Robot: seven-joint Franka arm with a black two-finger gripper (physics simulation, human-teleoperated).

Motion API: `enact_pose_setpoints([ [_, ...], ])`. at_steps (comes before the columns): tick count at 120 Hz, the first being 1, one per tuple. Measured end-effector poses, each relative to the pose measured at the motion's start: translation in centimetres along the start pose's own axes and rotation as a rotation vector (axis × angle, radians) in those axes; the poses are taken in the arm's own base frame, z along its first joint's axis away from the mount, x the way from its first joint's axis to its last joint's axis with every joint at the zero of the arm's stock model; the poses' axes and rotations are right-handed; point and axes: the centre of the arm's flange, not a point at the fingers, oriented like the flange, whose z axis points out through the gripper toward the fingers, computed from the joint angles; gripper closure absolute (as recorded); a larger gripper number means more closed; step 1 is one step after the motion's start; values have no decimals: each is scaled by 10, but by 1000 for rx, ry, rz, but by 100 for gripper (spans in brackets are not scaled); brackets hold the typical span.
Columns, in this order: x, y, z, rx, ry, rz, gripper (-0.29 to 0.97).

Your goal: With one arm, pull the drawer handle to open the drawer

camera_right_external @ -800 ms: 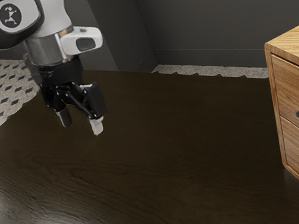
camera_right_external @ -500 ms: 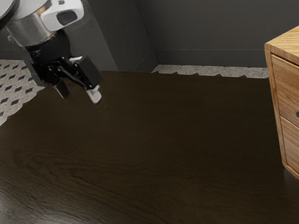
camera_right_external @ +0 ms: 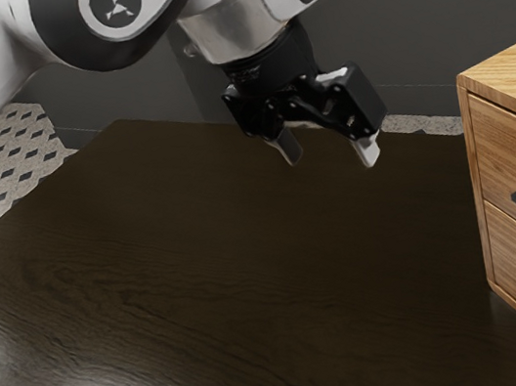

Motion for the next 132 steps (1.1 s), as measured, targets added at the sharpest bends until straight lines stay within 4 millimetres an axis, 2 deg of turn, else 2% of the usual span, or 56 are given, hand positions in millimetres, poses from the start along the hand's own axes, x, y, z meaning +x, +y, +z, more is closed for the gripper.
enact_pose_setpoints([
  [14,-30,-5,20,26,-9,-181,0],
  [27,-36,6,70,8,-29,-315,0],
  [37,-37,13,85,-17,-10,-405,0],
  [54,-32,22,85,-64,53,-542,0],
  [72,-32,42,80,-123,104,-633,0],
  [110,-63,105,89,-176,90,-699,0],
  [120,-76,102,93,-163,92,-731,0],
  [132,-77,83,98,-149,104,-799,0],
])
